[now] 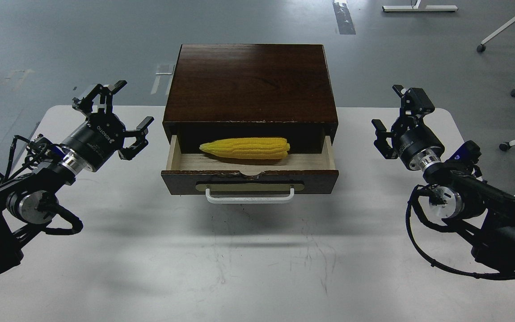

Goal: Put corn in drawer with both arms

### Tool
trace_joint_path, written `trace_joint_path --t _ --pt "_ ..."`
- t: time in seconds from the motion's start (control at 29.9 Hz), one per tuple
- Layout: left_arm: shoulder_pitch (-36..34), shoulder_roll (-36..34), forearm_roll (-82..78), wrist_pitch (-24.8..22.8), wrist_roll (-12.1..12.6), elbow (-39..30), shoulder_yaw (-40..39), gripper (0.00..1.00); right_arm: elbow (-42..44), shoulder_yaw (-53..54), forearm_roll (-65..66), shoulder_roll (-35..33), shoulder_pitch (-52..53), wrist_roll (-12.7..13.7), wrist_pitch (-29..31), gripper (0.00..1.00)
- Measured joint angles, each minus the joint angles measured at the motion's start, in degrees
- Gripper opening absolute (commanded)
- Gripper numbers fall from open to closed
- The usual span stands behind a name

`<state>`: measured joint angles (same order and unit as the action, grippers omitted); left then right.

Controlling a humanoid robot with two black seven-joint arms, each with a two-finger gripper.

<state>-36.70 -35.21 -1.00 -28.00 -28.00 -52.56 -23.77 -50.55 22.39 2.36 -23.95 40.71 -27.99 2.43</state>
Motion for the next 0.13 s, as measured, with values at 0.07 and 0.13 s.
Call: trace_joint_path --t 0.07,0.13 --pt "0.2 0.0 0.0 0.0 0.0 0.0 -0.1 0.98 -0.1 0.0 0.1 1.0 -0.3 0.0 0.0 1.00" --pt "0.4 0.0 0.0 0.0 0.0 0.0 -0.3 0.98 -0.1 0.0 0.1 1.5 -0.3 0.0 0.0 1.00"
